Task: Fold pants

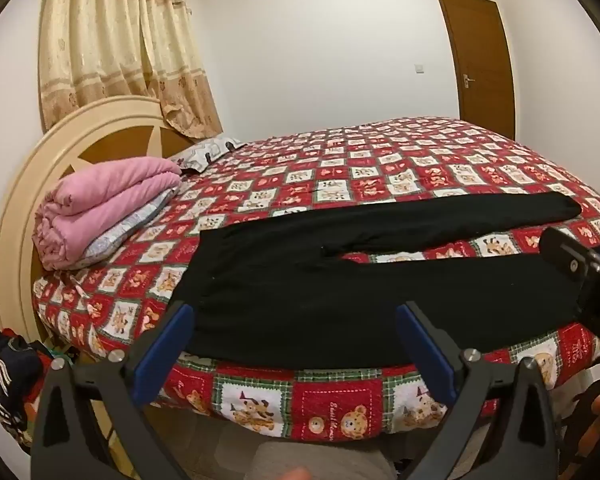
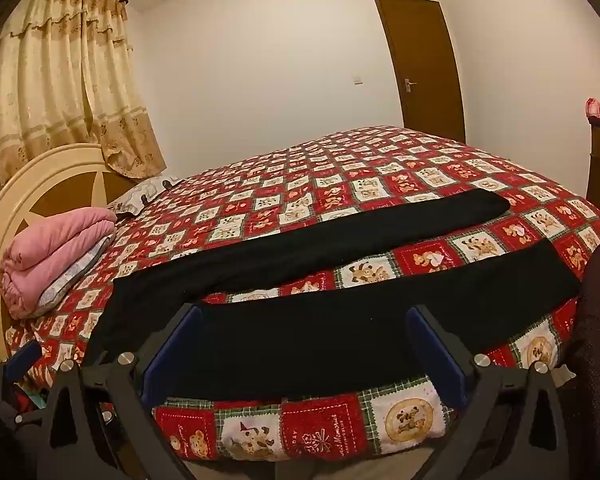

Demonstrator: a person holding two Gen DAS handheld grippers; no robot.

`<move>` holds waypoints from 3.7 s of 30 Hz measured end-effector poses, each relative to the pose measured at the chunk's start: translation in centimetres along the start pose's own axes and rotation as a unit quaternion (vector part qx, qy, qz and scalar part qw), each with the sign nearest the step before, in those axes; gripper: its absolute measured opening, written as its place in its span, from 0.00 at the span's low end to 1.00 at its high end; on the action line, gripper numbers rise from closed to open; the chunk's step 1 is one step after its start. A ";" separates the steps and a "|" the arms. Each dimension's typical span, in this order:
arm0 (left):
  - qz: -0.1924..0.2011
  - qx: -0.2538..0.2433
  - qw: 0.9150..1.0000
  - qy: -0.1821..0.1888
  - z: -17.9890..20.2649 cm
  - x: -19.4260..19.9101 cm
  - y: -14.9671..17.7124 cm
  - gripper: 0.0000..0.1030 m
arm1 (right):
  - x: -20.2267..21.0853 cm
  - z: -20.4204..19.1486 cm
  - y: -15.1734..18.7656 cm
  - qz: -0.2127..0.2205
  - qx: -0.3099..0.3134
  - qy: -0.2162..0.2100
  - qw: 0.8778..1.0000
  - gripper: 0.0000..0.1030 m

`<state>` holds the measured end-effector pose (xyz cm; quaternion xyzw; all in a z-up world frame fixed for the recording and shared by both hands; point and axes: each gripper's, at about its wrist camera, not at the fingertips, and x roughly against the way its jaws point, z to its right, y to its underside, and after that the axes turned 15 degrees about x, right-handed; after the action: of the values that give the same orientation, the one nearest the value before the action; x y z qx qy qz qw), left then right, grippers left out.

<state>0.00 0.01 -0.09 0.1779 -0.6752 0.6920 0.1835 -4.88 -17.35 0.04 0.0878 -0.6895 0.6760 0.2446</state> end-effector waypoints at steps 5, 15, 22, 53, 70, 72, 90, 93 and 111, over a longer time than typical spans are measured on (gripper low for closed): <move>-0.011 0.007 1.000 -0.003 0.2 -0.3 0.1 1.00 | 0.0 -0.1 0.0 -0.002 0.000 0.000 1.000 0.99; -0.017 0.013 1.000 0.003 -0.6 -0.3 0.1 1.00 | -0.1 -0.4 0.0 -0.003 0.002 0.001 1.000 0.99; -0.018 0.014 1.000 0.002 -0.5 -0.3 0.2 1.00 | 0.1 -0.7 0.1 -0.006 0.002 0.002 1.000 0.99; -0.025 0.013 1.000 0.004 -0.4 -0.6 0.9 1.00 | -0.2 -0.4 0.3 -0.013 0.001 -0.001 1.000 0.99; -0.028 0.013 1.000 0.003 -0.5 -0.7 1.0 1.00 | -0.4 -0.5 0.5 -0.017 -0.001 -0.002 1.000 0.99; -0.030 0.013 0.999 0.004 -0.5 -0.7 1.1 1.00 | -0.4 -0.5 0.5 -0.017 -0.001 -0.002 1.000 0.99; -0.056 0.014 0.998 0.005 -0.3 -1.6 0.8 1.00 | -1.1 -0.1 0.8 -0.032 -0.012 -0.005 0.999 0.99; -0.066 0.014 0.998 0.007 -0.3 -2.3 0.8 1.00 | -1.2 0.0 0.8 -0.032 -0.012 -0.004 0.999 0.99; -0.128 0.020 0.991 -0.038 -10.2 -16.5 -5.2 1.00 | -12.0 3.1 -1.7 -0.099 0.074 -0.047 0.991 0.99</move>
<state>16.93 10.13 -4.00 0.2925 -0.6394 0.6690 0.2411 5.55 -22.97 -3.82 0.2052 -0.6364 0.6927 0.2702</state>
